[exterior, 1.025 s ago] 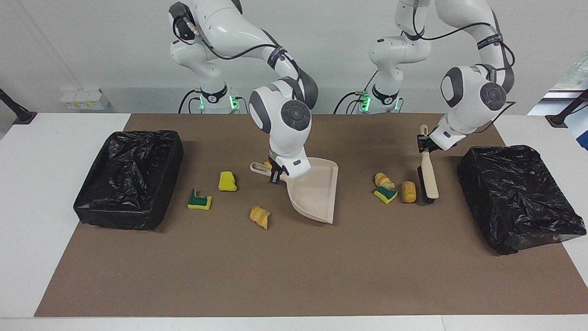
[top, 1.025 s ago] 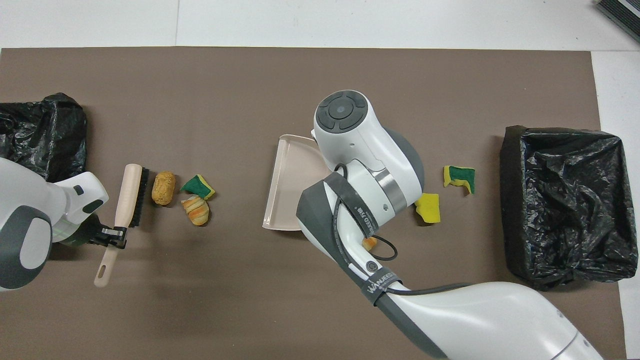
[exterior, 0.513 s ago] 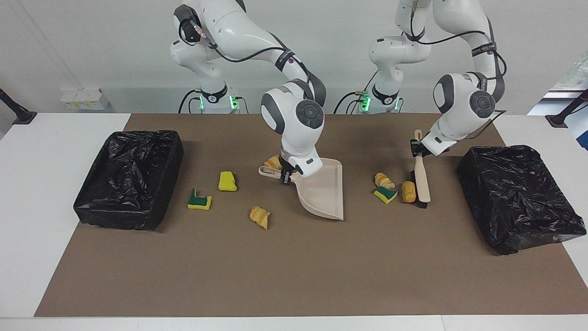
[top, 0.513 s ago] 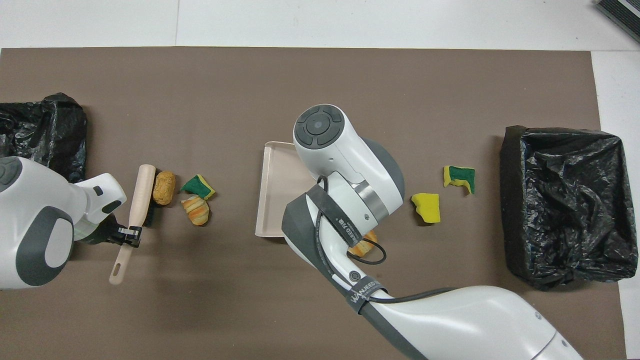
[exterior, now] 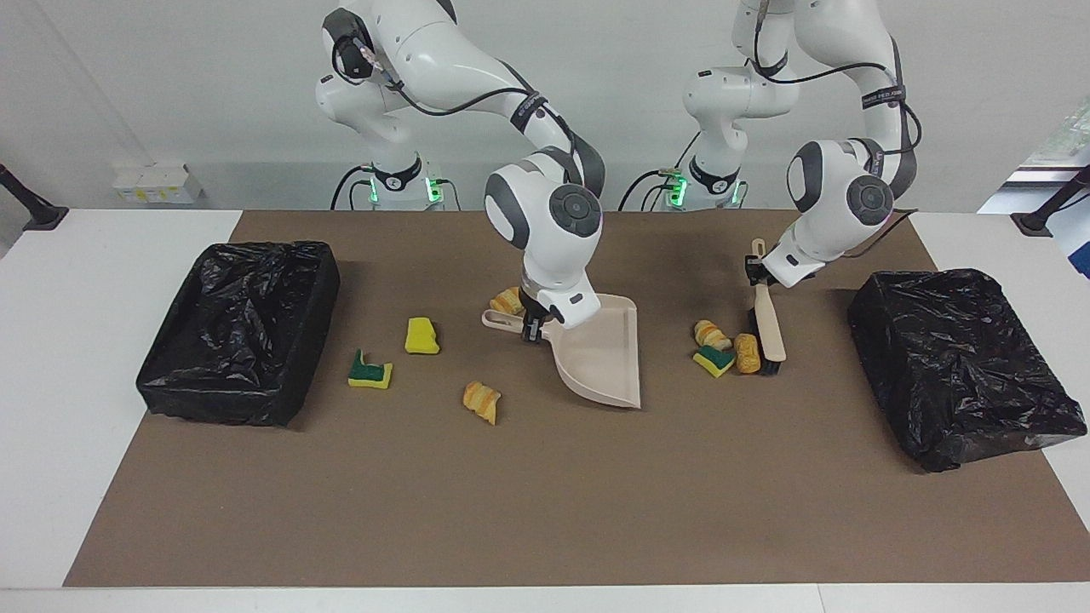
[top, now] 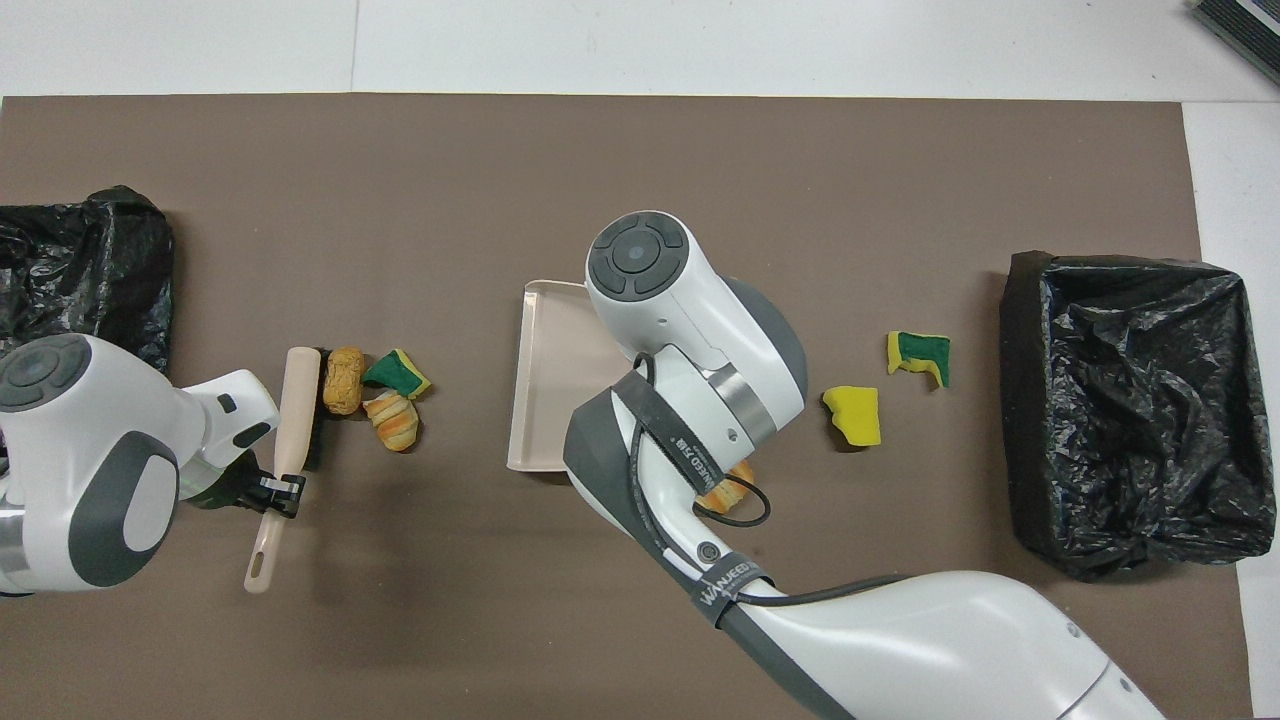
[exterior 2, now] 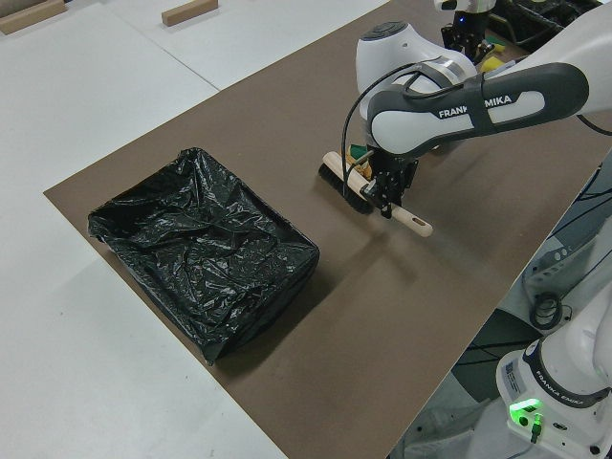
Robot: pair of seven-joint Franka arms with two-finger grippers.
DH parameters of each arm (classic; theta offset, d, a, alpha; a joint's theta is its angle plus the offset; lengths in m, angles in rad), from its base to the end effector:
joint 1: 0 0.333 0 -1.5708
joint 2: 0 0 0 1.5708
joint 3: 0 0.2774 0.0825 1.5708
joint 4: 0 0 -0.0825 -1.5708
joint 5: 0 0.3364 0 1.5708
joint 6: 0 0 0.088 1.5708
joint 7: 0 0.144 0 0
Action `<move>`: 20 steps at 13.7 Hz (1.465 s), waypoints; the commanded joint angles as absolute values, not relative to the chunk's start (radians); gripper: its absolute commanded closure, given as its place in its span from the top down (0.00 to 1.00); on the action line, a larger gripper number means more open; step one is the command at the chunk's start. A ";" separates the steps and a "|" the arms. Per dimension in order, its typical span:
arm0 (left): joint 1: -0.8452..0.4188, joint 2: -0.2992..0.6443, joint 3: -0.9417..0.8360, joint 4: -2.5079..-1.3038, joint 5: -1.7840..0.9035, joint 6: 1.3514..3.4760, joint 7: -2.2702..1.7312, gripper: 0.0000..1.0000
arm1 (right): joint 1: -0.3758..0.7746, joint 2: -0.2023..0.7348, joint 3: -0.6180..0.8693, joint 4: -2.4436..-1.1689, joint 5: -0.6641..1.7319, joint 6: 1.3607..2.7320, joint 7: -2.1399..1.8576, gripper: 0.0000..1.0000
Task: Sweep and dump trash in bin
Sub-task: 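Sweep bread and sponge pieces into the dustpan with the left gripper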
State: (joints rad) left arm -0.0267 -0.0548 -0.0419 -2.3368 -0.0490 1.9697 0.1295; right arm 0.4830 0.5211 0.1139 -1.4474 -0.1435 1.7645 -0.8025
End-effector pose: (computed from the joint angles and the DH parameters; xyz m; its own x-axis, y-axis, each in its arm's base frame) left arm 0.4142 -0.0332 0.2934 0.9378 -0.1741 -0.3005 -0.1589 -0.9845 0.0742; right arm 0.5184 0.3205 0.3213 0.1270 0.9729 -0.1933 0.9850 -0.1467 -0.0910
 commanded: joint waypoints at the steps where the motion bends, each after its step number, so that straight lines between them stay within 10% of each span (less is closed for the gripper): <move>1: -0.060 -0.066 -0.032 -2.375 -0.063 1.983 0.109 0.00 | 0.469 0.515 0.123 -1.465 -0.146 1.813 -0.853 0.00; 20: -0.075 -0.063 -0.032 -2.368 -0.101 1.991 0.092 0.00 | 0.506 0.518 0.120 -1.477 -0.186 1.694 -0.879 0.00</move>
State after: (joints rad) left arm -0.0467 -0.0547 -0.0407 -2.3419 -0.0809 1.9702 0.1144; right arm 0.4962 0.5233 0.1135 -1.4799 -0.1522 1.7195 -0.8908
